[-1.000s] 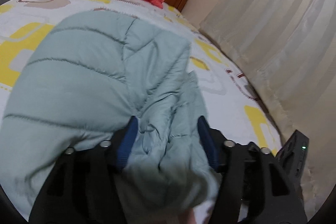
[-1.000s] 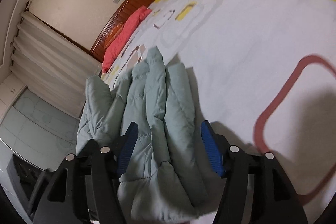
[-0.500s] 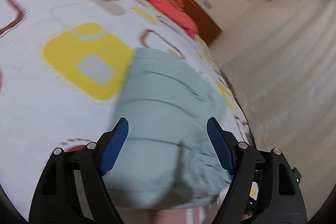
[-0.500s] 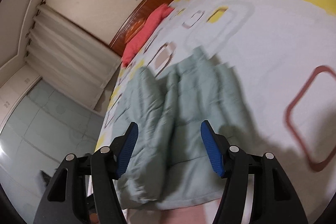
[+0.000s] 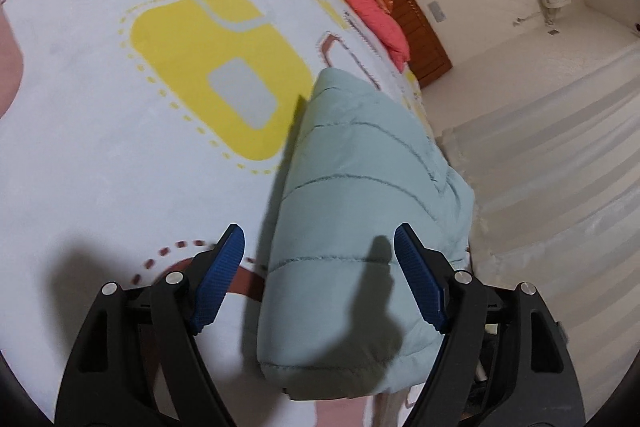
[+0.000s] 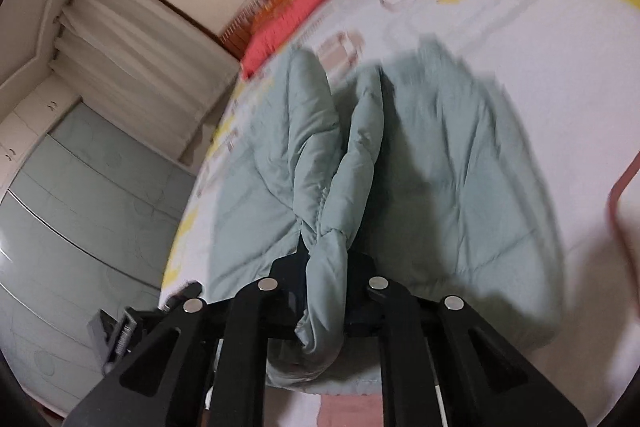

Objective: Fold large clothes

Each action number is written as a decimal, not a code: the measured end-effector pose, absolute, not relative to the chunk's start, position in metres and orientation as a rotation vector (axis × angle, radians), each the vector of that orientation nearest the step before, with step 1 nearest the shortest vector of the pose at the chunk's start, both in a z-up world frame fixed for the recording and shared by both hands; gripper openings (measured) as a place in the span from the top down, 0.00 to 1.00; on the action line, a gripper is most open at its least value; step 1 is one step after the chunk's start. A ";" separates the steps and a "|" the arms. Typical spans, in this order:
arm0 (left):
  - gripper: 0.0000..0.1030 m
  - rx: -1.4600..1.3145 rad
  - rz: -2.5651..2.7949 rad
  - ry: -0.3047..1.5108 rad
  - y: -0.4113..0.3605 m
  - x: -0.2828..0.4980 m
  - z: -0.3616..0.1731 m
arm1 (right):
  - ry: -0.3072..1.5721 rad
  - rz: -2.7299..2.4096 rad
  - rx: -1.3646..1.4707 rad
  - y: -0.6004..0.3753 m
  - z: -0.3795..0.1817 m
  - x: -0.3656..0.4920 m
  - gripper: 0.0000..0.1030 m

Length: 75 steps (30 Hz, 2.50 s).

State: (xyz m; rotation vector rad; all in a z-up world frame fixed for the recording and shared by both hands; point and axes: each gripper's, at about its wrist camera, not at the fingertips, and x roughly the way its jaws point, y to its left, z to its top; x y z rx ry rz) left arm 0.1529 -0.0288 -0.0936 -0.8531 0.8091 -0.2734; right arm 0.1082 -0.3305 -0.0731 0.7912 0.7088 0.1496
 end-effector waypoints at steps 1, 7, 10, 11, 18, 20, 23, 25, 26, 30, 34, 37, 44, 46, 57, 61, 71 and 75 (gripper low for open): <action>0.24 -0.851 -0.282 0.803 -0.031 0.152 -0.091 | 0.685 0.148 0.785 -0.334 -0.066 0.103 0.88; 0.23 -0.801 -0.346 0.822 -0.063 0.159 -0.089 | 0.644 0.098 0.790 -0.367 -0.060 0.078 0.88; 0.23 -0.763 -0.330 0.870 -0.082 0.169 -0.098 | 0.681 0.049 0.823 -0.384 -0.085 0.069 0.88; 0.23 -0.748 -0.322 0.887 -0.087 0.172 -0.102 | 0.690 0.042 0.832 -0.387 -0.091 0.069 0.88; 0.23 -0.613 -0.260 0.945 -0.105 0.183 -0.124 | 0.752 0.027 0.887 -0.395 -0.134 0.074 0.88; 0.23 -0.567 -0.253 0.941 -0.109 0.185 -0.126 | 0.752 0.031 0.893 -0.396 -0.140 0.075 0.89; 0.23 -0.557 -0.259 0.937 -0.108 0.187 -0.127 | 0.753 0.034 0.904 -0.398 -0.142 0.078 0.89; 0.23 -0.588 -0.275 0.948 -0.103 0.186 -0.125 | 0.751 0.047 0.920 -0.400 -0.139 0.077 0.85; 0.23 -0.612 -0.284 0.960 -0.099 0.185 -0.124 | 0.754 0.050 0.927 -0.403 -0.138 0.077 0.84; 0.23 -0.669 -0.286 0.954 -0.082 0.182 -0.111 | 0.755 0.030 0.894 -0.412 -0.120 0.076 0.49; 0.21 -0.732 -0.306 0.926 -0.071 0.199 -0.099 | 0.692 -0.027 0.847 -0.424 -0.095 0.081 0.32; 0.21 -0.769 -0.318 0.944 -0.078 0.215 -0.098 | 0.688 0.000 0.873 -0.430 -0.090 0.101 0.32; 0.38 -0.653 -0.253 1.035 -0.109 0.237 -0.112 | 0.783 -0.020 0.922 -0.426 -0.127 0.141 0.61; 0.40 -0.614 -0.237 1.032 -0.114 0.236 -0.115 | 0.787 -0.020 0.941 -0.429 -0.136 0.142 0.64; 0.40 -0.596 -0.246 1.053 -0.108 0.232 -0.104 | 0.831 -0.004 0.918 -0.432 -0.121 0.137 0.59; 0.33 -0.605 -0.276 0.962 -0.106 0.240 -0.074 | 0.765 -0.048 0.903 -0.444 -0.086 0.140 0.45; 0.34 -0.625 -0.208 1.016 -0.123 0.283 -0.098 | 0.765 -0.080 0.933 -0.449 -0.094 0.195 0.53; 0.33 -0.621 -0.195 1.032 -0.124 0.286 -0.112 | 0.805 -0.099 0.955 -0.451 -0.122 0.199 0.54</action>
